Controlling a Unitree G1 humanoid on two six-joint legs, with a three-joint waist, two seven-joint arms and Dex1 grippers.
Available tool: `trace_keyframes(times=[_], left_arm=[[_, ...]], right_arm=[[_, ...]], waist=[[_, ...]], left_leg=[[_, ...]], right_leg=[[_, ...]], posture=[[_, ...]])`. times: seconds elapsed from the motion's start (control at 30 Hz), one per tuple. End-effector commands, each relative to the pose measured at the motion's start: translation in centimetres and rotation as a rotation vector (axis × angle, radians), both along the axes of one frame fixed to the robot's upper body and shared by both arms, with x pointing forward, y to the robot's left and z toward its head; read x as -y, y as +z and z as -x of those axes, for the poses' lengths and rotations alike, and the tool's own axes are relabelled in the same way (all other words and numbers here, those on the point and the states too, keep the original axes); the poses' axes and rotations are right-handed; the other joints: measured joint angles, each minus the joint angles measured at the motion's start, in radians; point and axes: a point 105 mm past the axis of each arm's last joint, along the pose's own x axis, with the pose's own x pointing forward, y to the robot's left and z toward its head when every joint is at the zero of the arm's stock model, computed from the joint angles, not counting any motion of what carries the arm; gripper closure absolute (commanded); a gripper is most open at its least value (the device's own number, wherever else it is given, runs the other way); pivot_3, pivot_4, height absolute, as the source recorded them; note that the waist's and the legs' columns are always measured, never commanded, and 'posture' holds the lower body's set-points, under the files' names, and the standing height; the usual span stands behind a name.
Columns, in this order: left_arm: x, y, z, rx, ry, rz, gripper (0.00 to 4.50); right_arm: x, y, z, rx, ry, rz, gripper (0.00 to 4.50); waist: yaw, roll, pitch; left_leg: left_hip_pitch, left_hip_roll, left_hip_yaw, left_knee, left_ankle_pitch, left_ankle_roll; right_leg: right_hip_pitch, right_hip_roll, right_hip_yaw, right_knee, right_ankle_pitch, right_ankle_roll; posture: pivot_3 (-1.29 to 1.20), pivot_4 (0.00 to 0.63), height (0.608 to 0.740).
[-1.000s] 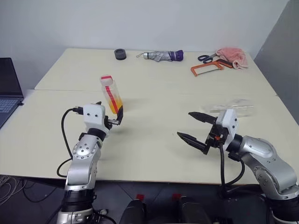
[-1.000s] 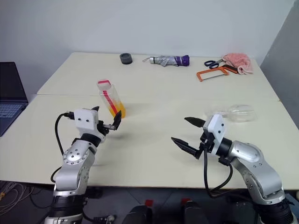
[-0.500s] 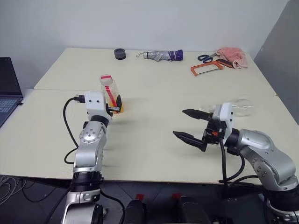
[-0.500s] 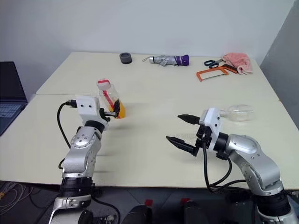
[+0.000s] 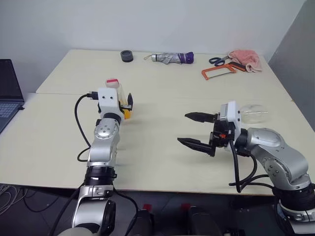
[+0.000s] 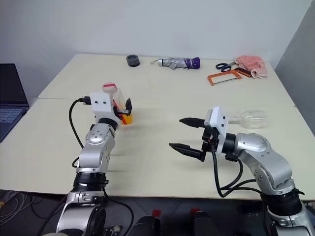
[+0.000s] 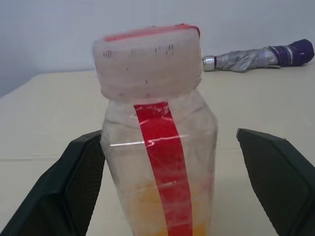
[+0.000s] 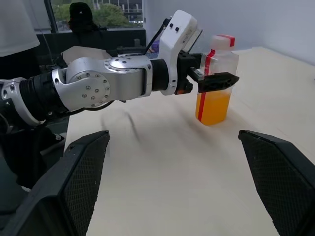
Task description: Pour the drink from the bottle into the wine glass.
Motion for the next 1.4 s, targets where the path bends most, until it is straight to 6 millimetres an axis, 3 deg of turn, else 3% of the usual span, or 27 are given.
trace_keyframes(times=[0.03, 0.73, 0.83, 1.0, 1.07, 1.3, 1.4], left_arm=[[0.3, 1.8, -0.4, 0.059, 0.009, -0.026, 0.05], [0.0, 2.5, -1.8, 0.047, 0.045, -0.028, 0.05], [0.0, 2.6, -1.9, 0.050, 0.044, -0.028, 0.65], [0.1, 2.5, -1.8, 0.049, 0.041, -0.026, 2.25], [0.1, 2.5, -1.7, 0.048, 0.038, -0.025, 2.64], [0.5, 2.1, -1.1, 0.057, 0.000, 0.004, 2.68], [1.8, 2.4, -0.6, 0.085, -0.107, 0.040, 2.68]], right_arm=[[-0.5, 1.0, 0.2, 0.019, 0.037, -0.016, 0.00], [-0.8, 1.4, -0.4, 0.025, 0.032, -0.031, 0.00], [-0.7, 1.4, -0.4, 0.025, 0.029, -0.031, 0.00], [-0.6, 1.5, -0.5, 0.021, 0.023, -0.040, 0.00], [-0.6, 1.6, -0.6, 0.021, 0.022, -0.045, 0.00], [-0.7, 2.0, -0.6, 0.034, 0.015, -0.063, 0.00], [-0.4, 2.3, -0.7, 0.051, -0.019, -0.076, 0.00]], waist=[[0.000, 0.000, 0.000], [0.000, 0.000, 0.000], [0.000, 0.000, 0.000], [0.000, 0.000, 0.000], [0.000, 0.000, 0.000], [0.000, 0.000, 0.000], [0.000, 0.000, 0.000]], left_leg=[[0.000, 0.000, 0.000, 0.000, 0.000, 0.000], [-0.001, 0.000, 0.000, 0.000, 0.000, 0.000], [-0.001, 0.000, 0.000, 0.000, 0.000, 0.000], [-0.001, 0.000, 0.000, 0.000, 0.000, 0.000], [-0.001, 0.000, 0.000, 0.000, 0.000, 0.000], [-0.001, 0.000, 0.000, 0.000, 0.000, 0.000], [-0.001, 0.001, 0.000, 0.000, 0.000, 0.000]], right_leg=[[0.000, 0.000, 0.000, 0.000, 0.000, 0.000], [-0.001, -0.001, 0.000, 0.000, 0.000, 0.000], [-0.001, -0.001, 0.000, 0.000, 0.000, 0.000], [-0.001, -0.001, 0.000, 0.000, 0.000, 0.000], [-0.001, -0.001, 0.000, 0.000, 0.000, 0.000], [-0.001, -0.001, 0.000, 0.000, 0.000, 0.000], [-0.001, -0.001, 0.000, 0.000, 0.000, 0.000]], posture=[[0.00, 0.150, 0.740], [0.00, 0.150, 0.740], [0.00, 0.150, 0.740], [0.00, 0.150, 0.740], [0.00, 0.150, 0.740], [0.00, 0.150, 0.740], [0.00, 0.150, 0.740]])
